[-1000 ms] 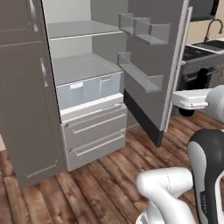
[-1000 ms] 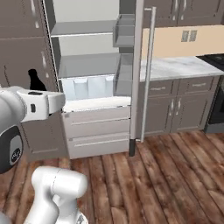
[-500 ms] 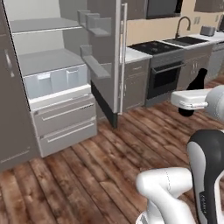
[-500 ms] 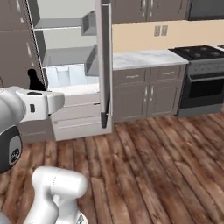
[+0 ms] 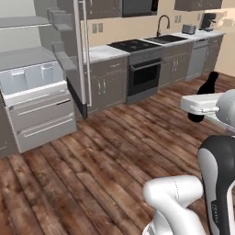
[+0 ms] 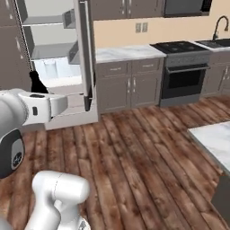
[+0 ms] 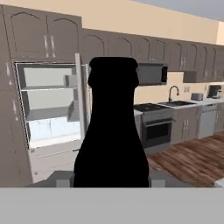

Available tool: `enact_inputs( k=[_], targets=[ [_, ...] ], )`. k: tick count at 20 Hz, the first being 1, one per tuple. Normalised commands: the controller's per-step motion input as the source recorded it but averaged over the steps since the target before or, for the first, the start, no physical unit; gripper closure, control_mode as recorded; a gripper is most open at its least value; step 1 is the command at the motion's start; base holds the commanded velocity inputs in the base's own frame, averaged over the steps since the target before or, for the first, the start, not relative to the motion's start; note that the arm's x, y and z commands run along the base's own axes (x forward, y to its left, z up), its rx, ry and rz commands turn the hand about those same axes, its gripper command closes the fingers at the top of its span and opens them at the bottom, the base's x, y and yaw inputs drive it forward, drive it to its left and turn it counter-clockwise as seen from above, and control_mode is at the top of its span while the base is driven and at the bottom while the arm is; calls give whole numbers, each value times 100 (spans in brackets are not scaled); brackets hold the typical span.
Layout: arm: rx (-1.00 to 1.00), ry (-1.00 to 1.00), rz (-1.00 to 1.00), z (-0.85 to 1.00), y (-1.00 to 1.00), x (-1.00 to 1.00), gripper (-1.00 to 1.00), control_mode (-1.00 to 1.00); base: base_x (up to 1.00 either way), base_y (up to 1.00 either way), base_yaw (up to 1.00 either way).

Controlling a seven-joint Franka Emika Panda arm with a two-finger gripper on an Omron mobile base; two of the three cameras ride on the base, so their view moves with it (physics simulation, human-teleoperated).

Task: Open the fridge, grab two sodas, and place both sodas inside the bowl with ice on the dining counter.

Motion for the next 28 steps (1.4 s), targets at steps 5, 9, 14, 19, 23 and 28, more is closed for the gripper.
enact_inputs(
  k=[5,9,14,19,23,28],
  targets=[
    [0,0,0,0,0,0,100,100,-96,-78,-18],
    [0,0,0,0,0,0,100,100,-73,-100,-11],
    [0,0,0,0,0,0,100,100,-57,-100,-6],
    [0,0,0,0,0,0,100,100,-25,-100,-1],
    [0,0,0,0,0,0,100,100,-10,-100,0],
    [0,0,0,0,0,0,100,100,-3,-100,0]
  ],
)
